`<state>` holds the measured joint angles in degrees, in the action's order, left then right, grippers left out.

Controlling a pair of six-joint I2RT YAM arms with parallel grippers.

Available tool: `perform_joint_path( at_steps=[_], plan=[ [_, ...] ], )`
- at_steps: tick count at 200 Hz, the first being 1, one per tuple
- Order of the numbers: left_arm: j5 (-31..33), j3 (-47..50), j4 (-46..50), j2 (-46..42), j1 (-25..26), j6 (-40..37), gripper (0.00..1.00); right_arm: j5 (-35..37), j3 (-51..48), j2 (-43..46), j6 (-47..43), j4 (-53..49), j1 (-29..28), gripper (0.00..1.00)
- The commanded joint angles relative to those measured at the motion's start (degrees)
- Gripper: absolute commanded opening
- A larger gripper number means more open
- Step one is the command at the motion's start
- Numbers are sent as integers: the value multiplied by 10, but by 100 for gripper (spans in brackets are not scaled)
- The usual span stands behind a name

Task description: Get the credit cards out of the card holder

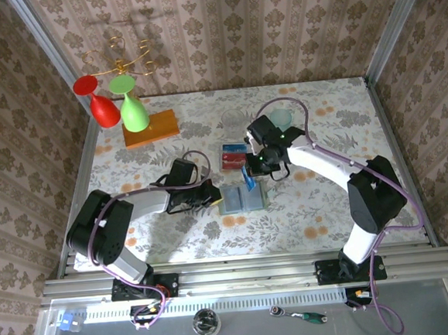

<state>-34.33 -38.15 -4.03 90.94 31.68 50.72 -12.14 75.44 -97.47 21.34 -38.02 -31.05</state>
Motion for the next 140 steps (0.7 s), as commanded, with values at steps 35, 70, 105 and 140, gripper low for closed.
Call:
perform_joint_path(
  at_steps=[35,70,105,140],
  plan=[
    [-5,-44,69,-27,-29,-25,7,26,95,-49,-281,-107,5,8],
    [-1,-73,116,-32,-46,-45,8,27,149,-80,-446,-134,5,10],
    [5,-83,144,-36,-72,-52,8,44,202,-111,-565,-157,5,7],
    [-4,-88,139,-28,-90,-44,8,64,294,-172,-625,-211,5,7]
  ],
)
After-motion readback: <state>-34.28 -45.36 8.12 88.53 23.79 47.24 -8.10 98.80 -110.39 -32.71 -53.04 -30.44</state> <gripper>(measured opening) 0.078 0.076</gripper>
